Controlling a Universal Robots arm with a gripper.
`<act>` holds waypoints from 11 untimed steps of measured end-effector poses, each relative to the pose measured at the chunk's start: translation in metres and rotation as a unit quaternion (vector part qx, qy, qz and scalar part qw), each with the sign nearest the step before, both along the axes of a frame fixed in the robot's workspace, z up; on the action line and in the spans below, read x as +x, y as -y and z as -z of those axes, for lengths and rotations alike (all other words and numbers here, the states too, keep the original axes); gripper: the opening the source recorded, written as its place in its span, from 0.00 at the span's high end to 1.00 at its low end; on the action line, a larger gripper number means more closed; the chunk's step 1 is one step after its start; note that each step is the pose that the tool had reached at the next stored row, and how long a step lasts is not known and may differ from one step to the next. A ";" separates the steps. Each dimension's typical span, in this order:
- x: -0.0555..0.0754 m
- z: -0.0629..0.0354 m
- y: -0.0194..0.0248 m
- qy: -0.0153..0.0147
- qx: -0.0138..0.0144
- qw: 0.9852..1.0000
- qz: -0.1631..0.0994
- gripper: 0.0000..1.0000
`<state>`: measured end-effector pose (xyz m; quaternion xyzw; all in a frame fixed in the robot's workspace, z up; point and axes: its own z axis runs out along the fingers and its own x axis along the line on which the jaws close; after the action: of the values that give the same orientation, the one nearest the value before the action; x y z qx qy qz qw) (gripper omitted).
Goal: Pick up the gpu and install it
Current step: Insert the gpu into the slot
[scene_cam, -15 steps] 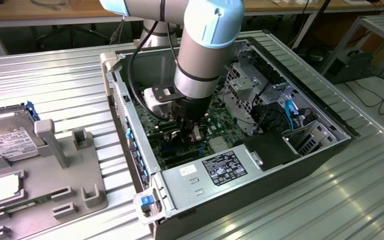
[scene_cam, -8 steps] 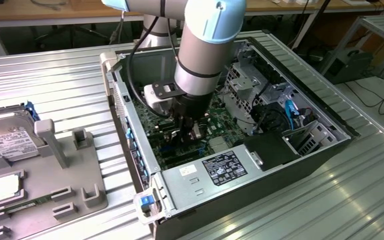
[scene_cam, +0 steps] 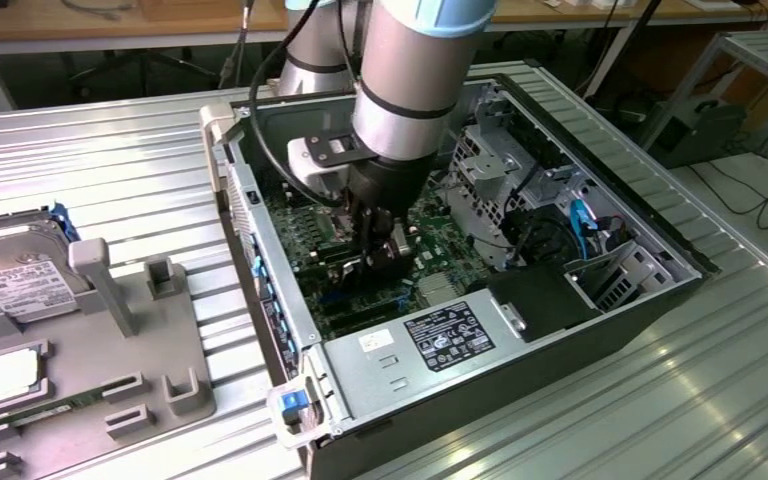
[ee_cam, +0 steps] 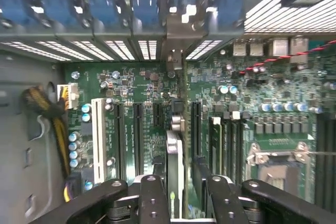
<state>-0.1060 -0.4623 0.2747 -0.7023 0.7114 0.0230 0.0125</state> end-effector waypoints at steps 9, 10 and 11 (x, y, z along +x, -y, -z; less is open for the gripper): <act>0.000 -0.0131 -0.0002 0.002 0.000 1.000 0.000 0.79; 0.000 -0.0131 -0.0002 0.002 0.000 1.000 0.000 0.79; 0.000 -0.0131 -0.0002 0.002 0.000 1.000 0.000 0.85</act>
<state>-0.1061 -0.4621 0.2878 -0.7023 0.7114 0.0216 0.0141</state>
